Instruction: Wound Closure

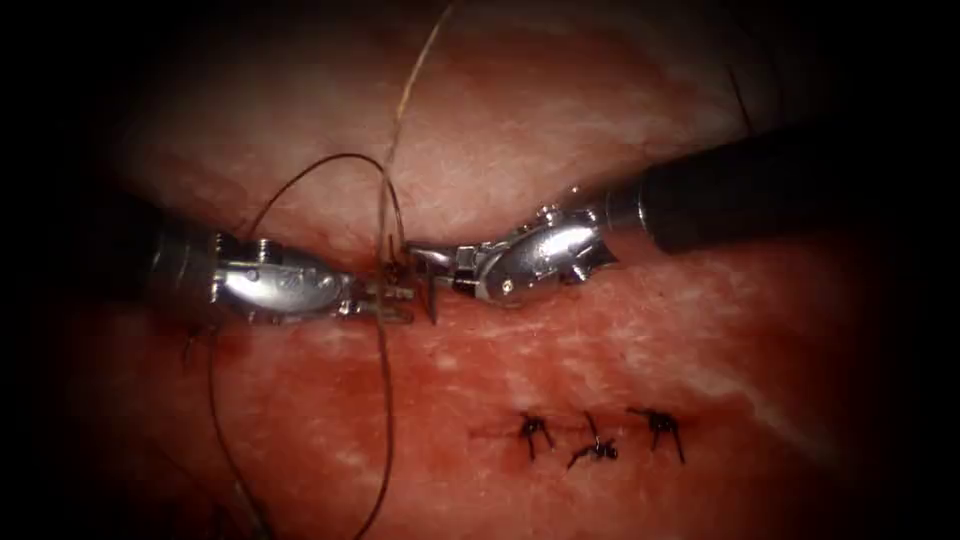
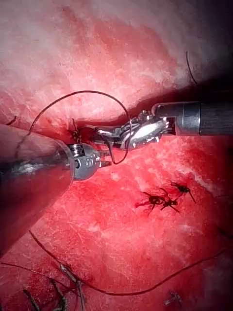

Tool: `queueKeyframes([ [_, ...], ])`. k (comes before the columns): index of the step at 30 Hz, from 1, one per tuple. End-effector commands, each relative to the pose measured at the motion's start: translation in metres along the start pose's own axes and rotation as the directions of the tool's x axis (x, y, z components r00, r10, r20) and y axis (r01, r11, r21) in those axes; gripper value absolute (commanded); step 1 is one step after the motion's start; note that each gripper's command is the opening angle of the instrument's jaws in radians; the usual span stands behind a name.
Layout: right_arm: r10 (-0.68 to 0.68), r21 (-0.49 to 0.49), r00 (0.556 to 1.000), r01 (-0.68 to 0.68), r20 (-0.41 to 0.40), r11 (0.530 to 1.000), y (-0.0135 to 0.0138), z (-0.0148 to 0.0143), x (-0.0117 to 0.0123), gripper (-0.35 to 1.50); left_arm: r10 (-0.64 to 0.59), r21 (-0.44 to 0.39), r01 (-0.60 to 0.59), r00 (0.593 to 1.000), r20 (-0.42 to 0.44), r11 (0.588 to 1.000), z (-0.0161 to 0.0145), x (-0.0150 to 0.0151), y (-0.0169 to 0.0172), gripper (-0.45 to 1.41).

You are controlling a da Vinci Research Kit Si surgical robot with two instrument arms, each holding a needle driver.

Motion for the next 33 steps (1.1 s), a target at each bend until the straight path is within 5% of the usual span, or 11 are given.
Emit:
queueKeyframes([
  [1, 0.005, 0.013, 1.0, -0.005, 0.002, 1.0, -0.001, 0.0007, 0.0, -0.35, -0.002, -0.001, 0.002, 1.0, 0.001, 1.0, 0.0006, -0.0005, 0.0005, -0.2],
  [16, 0.145, 0.113, 0.989, -0.146, 0.02, 0.983, -0.0032, 0.001, -0.0004, -0.35, -0.002, -0.002, 0.002, 1.0, 0.004, 1.0, 0.0005, -0.0006, 0.0005, -0.26],
  [33, 0.159, 0.042, 0.985, -0.162, 0.071, 0.986, -0.0014, -0.0002, -0.0004, -0.35, -0.003, -0.002, 0.003, 1.0, 0.007, 1.0, 0.0005, -0.0005, 0.0007, -0.35],
])
